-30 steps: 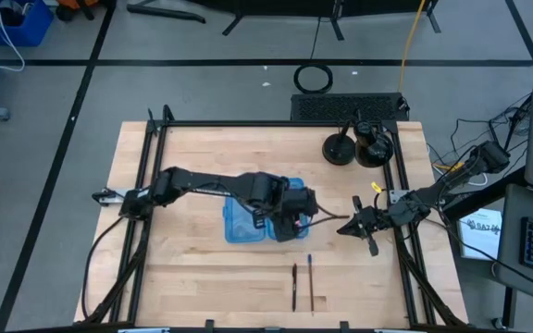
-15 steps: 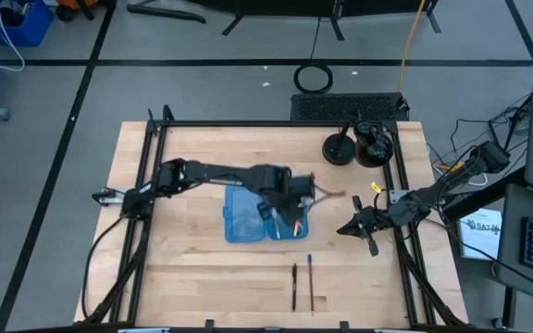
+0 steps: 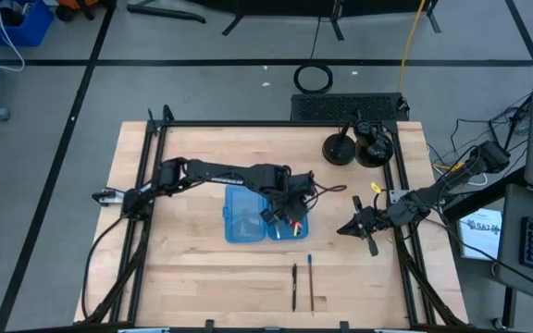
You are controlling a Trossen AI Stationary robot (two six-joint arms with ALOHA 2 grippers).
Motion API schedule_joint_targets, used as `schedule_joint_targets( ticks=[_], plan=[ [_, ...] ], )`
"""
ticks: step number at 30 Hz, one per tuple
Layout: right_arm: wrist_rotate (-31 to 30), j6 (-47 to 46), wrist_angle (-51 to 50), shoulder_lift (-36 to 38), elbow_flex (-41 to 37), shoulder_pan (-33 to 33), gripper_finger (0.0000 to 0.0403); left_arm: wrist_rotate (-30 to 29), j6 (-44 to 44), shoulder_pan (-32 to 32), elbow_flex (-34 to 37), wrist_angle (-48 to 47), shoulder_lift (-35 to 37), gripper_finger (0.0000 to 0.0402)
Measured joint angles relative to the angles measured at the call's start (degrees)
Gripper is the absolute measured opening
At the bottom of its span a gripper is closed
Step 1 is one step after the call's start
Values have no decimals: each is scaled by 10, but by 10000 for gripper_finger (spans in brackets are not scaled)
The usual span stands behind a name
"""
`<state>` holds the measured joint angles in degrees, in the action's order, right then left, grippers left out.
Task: Pick & place school supplies into a supply box
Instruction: Adjust the pink pencil in the blue supply box
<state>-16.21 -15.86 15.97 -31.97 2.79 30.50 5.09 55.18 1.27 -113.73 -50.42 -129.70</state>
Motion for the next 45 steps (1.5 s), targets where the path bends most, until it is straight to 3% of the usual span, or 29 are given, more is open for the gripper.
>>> schedule_joint_targets(
  ticks=[14, 26, 45],
  plan=[
    [0, -6, -8, 0, 0, 0, 0, -11, -78, 1, 0, -8, -17, 153],
    [0, -6, -9, 0, 0, 0, 0, -25, -86, 1, 76, 42, -16, 152],
    [0, -6, -9, 0, 0, 0, 0, -4, -75, 20, 77, 58, -15, 152]
  ],
)
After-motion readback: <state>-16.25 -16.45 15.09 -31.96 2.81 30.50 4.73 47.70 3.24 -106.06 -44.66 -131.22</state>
